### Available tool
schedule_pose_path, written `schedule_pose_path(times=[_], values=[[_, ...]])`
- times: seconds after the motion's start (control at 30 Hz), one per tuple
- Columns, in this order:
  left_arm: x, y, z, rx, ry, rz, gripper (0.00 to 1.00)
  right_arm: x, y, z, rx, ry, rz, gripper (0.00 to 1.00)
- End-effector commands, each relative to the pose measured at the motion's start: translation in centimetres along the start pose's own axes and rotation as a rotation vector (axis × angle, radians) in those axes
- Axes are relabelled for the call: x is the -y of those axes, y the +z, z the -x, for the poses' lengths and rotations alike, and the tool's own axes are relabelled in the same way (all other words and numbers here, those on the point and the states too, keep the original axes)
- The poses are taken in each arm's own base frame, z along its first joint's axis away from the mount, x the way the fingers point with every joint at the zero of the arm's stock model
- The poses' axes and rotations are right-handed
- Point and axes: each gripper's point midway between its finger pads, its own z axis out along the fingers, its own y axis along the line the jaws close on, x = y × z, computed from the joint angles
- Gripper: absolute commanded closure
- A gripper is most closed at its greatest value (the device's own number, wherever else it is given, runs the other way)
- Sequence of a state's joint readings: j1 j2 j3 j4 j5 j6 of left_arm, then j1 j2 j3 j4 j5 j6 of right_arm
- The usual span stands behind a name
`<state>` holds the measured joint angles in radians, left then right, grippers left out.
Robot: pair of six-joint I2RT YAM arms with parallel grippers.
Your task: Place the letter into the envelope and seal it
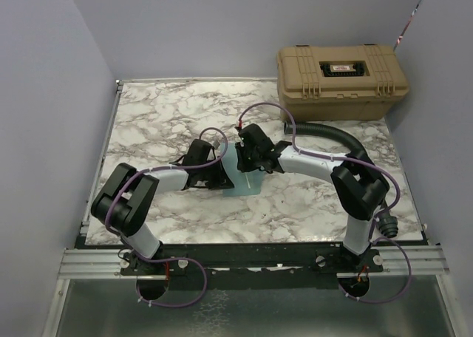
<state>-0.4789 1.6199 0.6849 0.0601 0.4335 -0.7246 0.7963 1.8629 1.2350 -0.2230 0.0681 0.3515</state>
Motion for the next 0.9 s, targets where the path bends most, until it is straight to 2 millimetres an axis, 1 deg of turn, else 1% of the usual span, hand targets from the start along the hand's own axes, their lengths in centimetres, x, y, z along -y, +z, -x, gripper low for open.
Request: schedule_pose_path(times=[0.0,0.17,0.3,0.4,0.5,0.57,0.67,0.77,0.87], values=[[1.0,0.7,1.4,0.039,0.026,-0.050,1.00,0.8,1.4,-1.6,-0.004,0.008,-0.047,0.99],[0.6,1.1,1.9,0.057,-0.012,-0.033,1.00,1.5,2.0,-2.5,-0.016,0.002,-0.080,0.99],[0.5,0.7,2.1,0.074,-0.031,-0.032,1.00,2.1,2.2,-3.3,-0.023,-0.001,-0.106,0.99],[1.1,0.2,2.8,0.097,-0.033,-0.055,1.00,2.3,2.2,-3.4,-0.017,-0.004,-0.113,0.99],[2.1,-0.4,3.7,0.137,-0.053,-0.122,1.00,2.3,2.2,-3.3,-0.011,-0.005,-0.112,0.99],[2.0,-0.4,3.9,0.157,-0.060,-0.139,1.00,2.3,2.3,-3.2,-0.009,-0.001,-0.116,0.99],[0.6,0.6,3.1,0.128,-0.067,-0.103,1.00,2.4,2.4,-3.1,-0.005,0.008,-0.125,0.99],[-1.6,1.7,1.4,0.072,-0.085,-0.046,1.00,2.5,2.5,-3.1,-0.005,0.011,-0.133,0.99],[-3.8,2.1,-0.6,-0.016,-0.099,0.047,1.00,2.9,2.5,-3.1,-0.002,0.016,-0.153,0.99]])
